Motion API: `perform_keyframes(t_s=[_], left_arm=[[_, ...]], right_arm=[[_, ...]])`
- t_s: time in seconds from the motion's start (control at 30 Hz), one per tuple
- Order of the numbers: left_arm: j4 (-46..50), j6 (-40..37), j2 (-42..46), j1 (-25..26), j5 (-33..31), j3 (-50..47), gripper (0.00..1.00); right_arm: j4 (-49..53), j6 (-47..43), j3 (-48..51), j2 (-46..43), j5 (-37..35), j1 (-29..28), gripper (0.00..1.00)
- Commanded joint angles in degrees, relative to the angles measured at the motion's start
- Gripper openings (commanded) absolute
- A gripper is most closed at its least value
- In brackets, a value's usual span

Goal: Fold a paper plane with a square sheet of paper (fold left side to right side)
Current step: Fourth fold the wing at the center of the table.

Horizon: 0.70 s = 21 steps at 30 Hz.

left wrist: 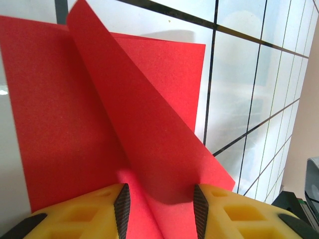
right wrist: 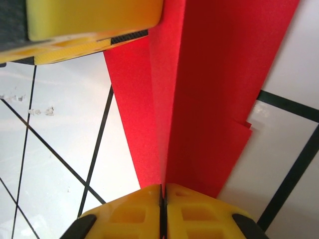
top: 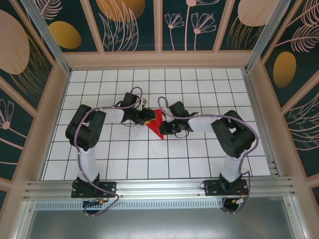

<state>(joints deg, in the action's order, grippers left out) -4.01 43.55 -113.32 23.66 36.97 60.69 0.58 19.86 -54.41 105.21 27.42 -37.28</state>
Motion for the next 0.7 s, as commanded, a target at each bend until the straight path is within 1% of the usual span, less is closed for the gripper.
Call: perform_keyframes(t_s=[0.0, 0.2, 0.4, 0.57, 0.67], left_arm=[[3.59, -1.89, -1.97, 0.33, -3.67, -0.29, 0.42], [3.82, -1.85, -2.51, 0.33, -3.95, -0.28, 0.42], [4.05, -2.07, -2.77, 0.33, -4.05, -0.13, 0.42], [4.19, -2.06, -2.61, 0.33, -4.10, -0.12, 0.42], [4.12, -2.09, -2.44, 0.33, -4.09, -0.13, 0.42]], right_arm=[[-2.86, -0.65, 0.99, 0.23, 4.81, 0.88, 0.09], [-4.94, -0.43, 2.23, 1.46, 7.47, 1.86, 0.11], [-5.02, -0.43, 2.27, -1.44, 8.39, 2.29, 0.22], [-5.38, 0.18, 1.70, -3.51, 10.70, 4.38, 0.28], [-4.82, -0.32, 0.27, -3.22, 11.15, 5.62, 0.31]])
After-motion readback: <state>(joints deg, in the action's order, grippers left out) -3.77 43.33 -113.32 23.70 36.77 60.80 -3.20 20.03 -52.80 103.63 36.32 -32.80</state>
